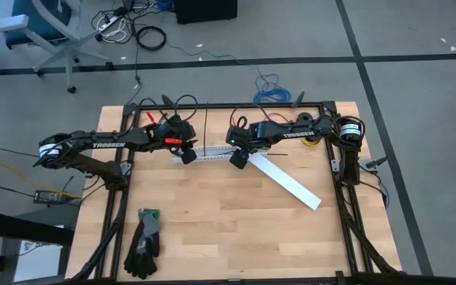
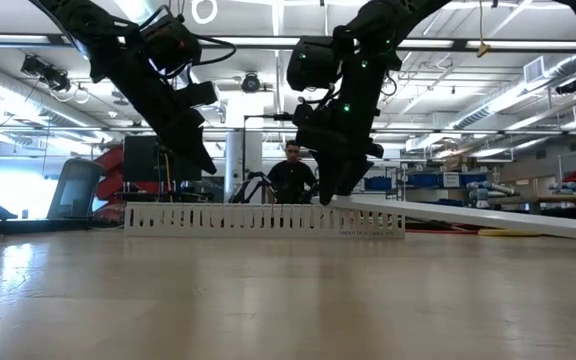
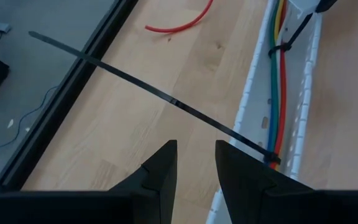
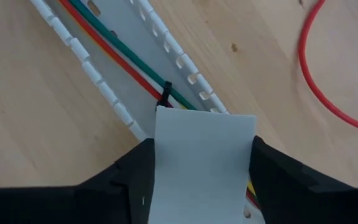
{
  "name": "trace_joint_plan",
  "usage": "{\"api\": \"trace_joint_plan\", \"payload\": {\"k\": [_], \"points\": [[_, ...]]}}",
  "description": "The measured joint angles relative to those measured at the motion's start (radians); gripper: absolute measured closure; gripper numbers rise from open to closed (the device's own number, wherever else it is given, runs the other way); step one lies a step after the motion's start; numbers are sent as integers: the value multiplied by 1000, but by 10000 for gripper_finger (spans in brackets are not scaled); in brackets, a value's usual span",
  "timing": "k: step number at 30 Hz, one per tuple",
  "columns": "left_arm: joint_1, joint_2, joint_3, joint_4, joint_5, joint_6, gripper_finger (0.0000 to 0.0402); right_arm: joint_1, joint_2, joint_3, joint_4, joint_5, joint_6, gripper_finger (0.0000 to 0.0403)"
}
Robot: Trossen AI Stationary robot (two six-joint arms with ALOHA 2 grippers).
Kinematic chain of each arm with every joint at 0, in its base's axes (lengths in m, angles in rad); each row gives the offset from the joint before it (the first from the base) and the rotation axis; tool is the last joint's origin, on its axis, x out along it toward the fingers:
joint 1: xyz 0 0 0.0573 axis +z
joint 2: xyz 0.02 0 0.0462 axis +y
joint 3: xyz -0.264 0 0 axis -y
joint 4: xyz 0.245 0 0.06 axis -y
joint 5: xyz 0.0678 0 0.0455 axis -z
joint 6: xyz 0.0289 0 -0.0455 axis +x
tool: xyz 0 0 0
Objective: Ziptie cables
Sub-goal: Close the white cable duct
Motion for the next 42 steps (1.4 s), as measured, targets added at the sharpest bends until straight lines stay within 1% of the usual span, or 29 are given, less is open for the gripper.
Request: {"api": "trace_joint_plan", "payload": {"k": [5, 8, 11, 13, 16, 23, 25, 27, 30, 33, 35, 37, 42], "points": [[0, 0, 0, -4, 14, 0, 282, 1, -12, -1, -26, 0, -5, 190], [0, 0, 0, 25, 95, 4, 282, 6, -26, -2, -59, 4, -6, 183], [-1, 11, 0, 98, 190, 3, 282, 16, -48, -2, -78, 9, -6, 181], [-7, 29, 0, 146, 215, 3, 282, 28, -66, -2, -91, 11, -6, 183], [-16, 74, 0, 229, 219, 3, 282, 50, -88, -2, -114, 10, 2, 186], [-41, 235, 0, 407, 250, 26, 282, 131, -133, -2, -198, 0, 59, 180], [-44, 274, 11, 428, 250, 29, 282, 162, -134, -2, -217, 0, 84, 180], [-44, 309, 48, 419, 250, 30, 282, 195, -134, -2, -238, 0, 112, 181], [-44, 356, 126, 362, 265, 36, 282, 250, -132, -2, -238, 3, 147, 181], [-44, 414, 226, 265, 303, 82, 282, 298, -132, -2, -236, 7, 183, 180], [-44, 460, 304, 217, 318, 113, 282, 323, -132, -17, -223, 30, 223, 180], [-45, 510, 378, 156, 348, 142, 282, 344, -132, -43, -220, 43, 269, 180], [-45, 629, 555, 23, 438, 169, 275, 397, -134, -117, -149, 45, 398, 180]]}}
